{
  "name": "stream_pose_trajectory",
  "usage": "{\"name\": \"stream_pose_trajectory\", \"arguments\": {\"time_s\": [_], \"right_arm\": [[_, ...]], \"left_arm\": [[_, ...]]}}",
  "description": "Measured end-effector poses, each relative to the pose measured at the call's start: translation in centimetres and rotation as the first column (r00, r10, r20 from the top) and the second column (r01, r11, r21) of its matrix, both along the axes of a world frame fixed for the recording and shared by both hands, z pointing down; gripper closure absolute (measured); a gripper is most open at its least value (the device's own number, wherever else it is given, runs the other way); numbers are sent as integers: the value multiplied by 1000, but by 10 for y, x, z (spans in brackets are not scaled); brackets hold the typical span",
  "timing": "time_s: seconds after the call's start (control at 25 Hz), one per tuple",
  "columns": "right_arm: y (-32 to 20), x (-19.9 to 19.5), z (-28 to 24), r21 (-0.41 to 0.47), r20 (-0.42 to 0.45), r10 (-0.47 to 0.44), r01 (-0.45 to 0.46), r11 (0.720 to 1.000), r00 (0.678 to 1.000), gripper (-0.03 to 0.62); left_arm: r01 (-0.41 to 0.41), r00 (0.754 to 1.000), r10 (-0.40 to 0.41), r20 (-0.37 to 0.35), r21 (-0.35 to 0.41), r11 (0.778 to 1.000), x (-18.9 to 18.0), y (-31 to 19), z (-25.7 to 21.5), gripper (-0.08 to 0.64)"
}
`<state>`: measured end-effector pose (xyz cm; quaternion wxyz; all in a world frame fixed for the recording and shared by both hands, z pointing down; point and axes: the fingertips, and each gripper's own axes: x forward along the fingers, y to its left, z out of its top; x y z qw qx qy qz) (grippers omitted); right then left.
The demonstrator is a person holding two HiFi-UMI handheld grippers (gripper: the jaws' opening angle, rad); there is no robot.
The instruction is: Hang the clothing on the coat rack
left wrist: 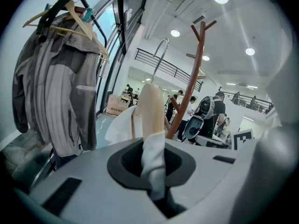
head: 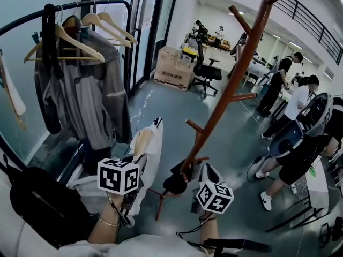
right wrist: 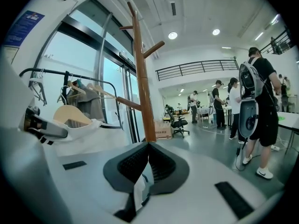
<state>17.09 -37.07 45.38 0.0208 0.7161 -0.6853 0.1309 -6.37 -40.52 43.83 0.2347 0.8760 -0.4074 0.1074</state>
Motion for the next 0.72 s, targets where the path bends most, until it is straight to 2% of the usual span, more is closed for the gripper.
{"name": "stream_pose_trajectory", "arguments": {"time_s": [0.32,0.72], "right_arm": [[-14,-5,7,-19,-2,-11,11,1000,1000,569],[-33,16,11,-27,-13,-51,51,998,999,569]], "left_arm": [[33,999,-33,-16,-30,999,-12,-12,10,534],[76,997,-76,-14,-32,997,8,-23,14,534]]}}
